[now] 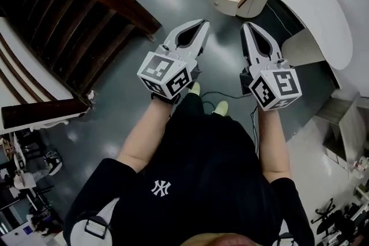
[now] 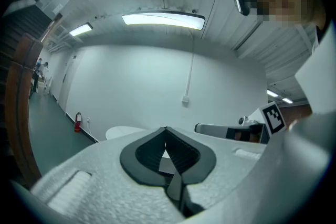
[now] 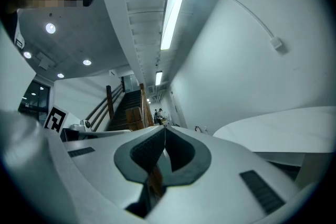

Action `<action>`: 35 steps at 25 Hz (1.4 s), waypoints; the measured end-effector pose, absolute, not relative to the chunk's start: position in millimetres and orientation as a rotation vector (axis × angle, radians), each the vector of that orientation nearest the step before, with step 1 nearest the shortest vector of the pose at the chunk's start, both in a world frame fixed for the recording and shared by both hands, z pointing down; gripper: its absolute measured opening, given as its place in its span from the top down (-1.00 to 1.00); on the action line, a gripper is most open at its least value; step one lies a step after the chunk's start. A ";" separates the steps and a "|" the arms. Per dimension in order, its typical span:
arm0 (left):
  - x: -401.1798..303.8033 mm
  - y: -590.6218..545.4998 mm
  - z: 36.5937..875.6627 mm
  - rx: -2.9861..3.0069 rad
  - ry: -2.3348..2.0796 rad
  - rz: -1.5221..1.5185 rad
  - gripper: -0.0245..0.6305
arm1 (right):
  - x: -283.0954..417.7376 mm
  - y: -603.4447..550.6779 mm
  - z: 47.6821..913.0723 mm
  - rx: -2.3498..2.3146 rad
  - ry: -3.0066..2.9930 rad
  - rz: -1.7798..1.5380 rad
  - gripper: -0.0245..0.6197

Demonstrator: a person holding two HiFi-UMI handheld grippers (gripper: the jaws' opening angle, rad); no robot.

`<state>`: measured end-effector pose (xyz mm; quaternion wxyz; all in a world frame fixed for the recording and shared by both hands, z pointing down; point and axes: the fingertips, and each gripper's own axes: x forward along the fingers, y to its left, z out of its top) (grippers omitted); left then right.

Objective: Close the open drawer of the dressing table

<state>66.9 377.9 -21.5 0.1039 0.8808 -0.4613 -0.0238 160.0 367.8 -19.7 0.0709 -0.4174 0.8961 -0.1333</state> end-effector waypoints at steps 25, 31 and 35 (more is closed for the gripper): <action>-50.3 127.7 100.8 2.705 -1.134 0.096 0.89 | 10.2 132.6 127.8 -1.585 2.696 -0.606 0.87; -61.1 95.7 157.1 2.676 -1.067 0.165 0.89 | -1.9 102.7 189.2 -1.705 2.652 -0.713 0.80; -61.3 77.2 199.6 2.645 -1.041 0.187 0.89 | 0.6 79.5 242.3 -1.782 2.608 -0.794 0.76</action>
